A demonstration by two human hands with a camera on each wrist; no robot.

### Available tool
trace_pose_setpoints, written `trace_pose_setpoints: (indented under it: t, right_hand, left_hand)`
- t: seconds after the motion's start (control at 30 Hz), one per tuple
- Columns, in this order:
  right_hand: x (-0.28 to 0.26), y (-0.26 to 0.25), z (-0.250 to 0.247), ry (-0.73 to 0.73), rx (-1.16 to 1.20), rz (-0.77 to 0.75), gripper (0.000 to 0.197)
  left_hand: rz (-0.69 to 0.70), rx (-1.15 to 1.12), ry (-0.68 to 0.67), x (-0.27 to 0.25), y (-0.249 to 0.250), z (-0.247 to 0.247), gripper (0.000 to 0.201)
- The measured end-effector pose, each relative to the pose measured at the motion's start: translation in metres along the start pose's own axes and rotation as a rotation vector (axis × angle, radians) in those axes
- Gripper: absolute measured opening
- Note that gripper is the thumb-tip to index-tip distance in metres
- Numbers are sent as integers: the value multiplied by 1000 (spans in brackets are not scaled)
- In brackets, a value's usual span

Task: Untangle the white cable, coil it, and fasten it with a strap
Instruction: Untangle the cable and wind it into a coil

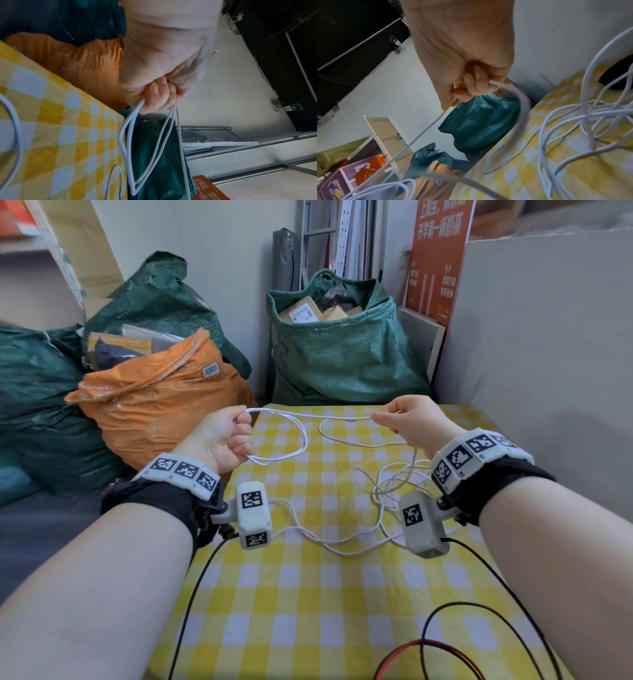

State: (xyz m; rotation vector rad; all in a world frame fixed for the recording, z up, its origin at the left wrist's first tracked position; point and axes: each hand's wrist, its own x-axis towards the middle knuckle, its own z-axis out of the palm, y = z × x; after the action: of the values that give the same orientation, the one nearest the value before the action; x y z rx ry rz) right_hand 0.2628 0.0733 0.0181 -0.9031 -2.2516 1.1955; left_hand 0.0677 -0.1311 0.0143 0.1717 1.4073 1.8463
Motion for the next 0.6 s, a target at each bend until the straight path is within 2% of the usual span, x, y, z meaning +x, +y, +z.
trace_pose_setpoints:
  t: [0.13, 0.27, 0.33, 0.4, 0.5, 0.6]
  right_hand:
    - [3, 9, -3, 151, -98, -9, 15]
    - [4, 16, -5, 255, -222, 70, 12]
    - [3, 13, -3, 263, -329, 90, 11]
    - [3, 10, 1, 276, -427, 86, 12]
    - [-3, 0, 9, 219, -599, 47, 22]
    - [-8, -10, 22, -2, -771, -84, 30]
  left_hand:
    - [-17, -4, 81, 4, 1, -22, 40]
    - [-40, -55, 177, 7, 3, -41, 39]
    - [-46, -77, 184, 7, 2, -43, 38]
    - [-50, -111, 134, 7, 0, -38, 40]
    - [-43, -143, 8, 3, 0, -21, 40]
    - [10, -130, -113, -3, 2, 2, 33]
